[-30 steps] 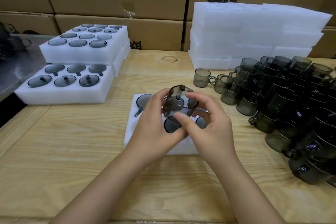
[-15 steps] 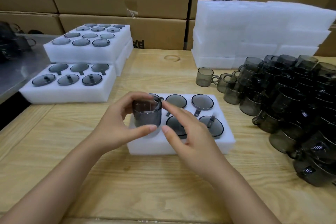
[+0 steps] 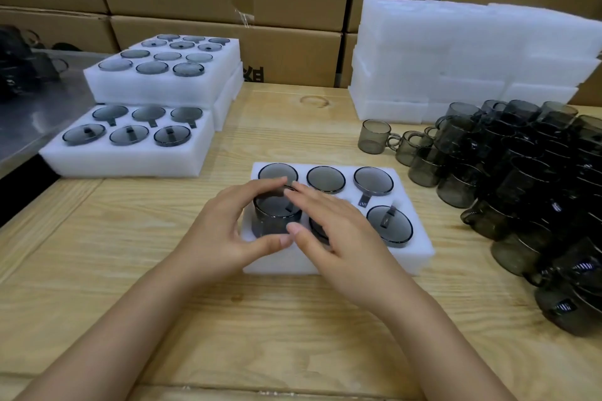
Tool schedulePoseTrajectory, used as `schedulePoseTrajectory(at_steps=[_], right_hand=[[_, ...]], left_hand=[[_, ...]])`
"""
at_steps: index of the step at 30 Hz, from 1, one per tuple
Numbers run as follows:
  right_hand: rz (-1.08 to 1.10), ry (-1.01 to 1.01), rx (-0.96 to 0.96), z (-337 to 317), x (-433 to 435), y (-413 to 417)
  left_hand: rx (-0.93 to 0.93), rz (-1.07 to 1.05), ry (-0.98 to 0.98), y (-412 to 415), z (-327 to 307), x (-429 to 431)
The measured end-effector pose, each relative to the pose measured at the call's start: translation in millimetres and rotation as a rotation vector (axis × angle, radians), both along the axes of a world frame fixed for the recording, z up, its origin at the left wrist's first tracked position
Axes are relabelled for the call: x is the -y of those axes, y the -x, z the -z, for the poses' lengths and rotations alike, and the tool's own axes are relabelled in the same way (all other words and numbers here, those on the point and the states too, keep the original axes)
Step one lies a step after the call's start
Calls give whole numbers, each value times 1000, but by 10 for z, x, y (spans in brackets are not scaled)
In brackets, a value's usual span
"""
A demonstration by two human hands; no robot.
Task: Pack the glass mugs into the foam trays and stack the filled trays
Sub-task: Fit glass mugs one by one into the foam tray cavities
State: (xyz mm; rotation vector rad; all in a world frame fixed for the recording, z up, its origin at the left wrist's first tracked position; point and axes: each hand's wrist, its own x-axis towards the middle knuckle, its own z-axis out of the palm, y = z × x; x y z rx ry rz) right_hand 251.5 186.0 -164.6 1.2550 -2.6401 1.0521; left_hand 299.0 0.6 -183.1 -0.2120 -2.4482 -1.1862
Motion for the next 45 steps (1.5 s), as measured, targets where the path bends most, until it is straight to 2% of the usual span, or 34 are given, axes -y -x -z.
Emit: schedulePoseTrajectory(at_steps=[4, 9, 12, 16, 18, 21, 24, 25, 28, 30, 32, 34, 36, 37, 40, 41, 42, 44, 45], right_hand=[[12, -37, -126, -22, 57, -11], [12, -12, -46, -179, 115, 33], [68, 31, -8, -364, 372, 177], [-51, -249, 61, -308, 875, 346], [-54, -325, 115, -172, 948, 389], [-1, -350, 68, -24, 950, 432], [61, -491, -45, 23, 1005, 418], [78, -522, -70, 29, 1022, 400], [94, -554, -78, 21, 1031, 355], [91, -551, -60, 9, 1016, 342], [95, -482, -64, -22, 991, 319], [160, -286, -185, -27, 945, 287], [276, -157, -353, -37, 900, 241], [300, -190, -367, -28, 870, 212], [238, -392, -149, 47, 812, 217], [217, -350, -80, 30, 808, 230], [197, -214, 7, 5, 785, 246], [211, 231, 263, -106, 671, 230], [238, 446, 310, -141, 569, 216]], left_hand=[[41, 90, -136, 2, 2, 52], [42, 112, -188, 20, 34, 60], [0, 130, -145, 27, 56, 50], [1, 159, -183, 58, 152, 61], [57, 172, -214, 76, 200, 94], [159, 228, -413, 136, 198, 146], [81, 37, -875, 256, 184, 259], [37, -13, -967, 283, 193, 319], [12, -63, -990, 295, 205, 359], [41, -123, -872, 309, 248, 315], [77, -131, -705, 318, 284, 251], [112, -95, -586, 310, 315, 212], [138, -82, -546, 276, 328, 220], [145, -100, -550, 279, 339, 237], [208, -91, -517, 261, 336, 244], [221, -51, -483, 248, 332, 237], [220, -2, -431, 220, 306, 213], [214, 108, -372, 153, 230, 164], [224, 149, -374, 131, 201, 155]])
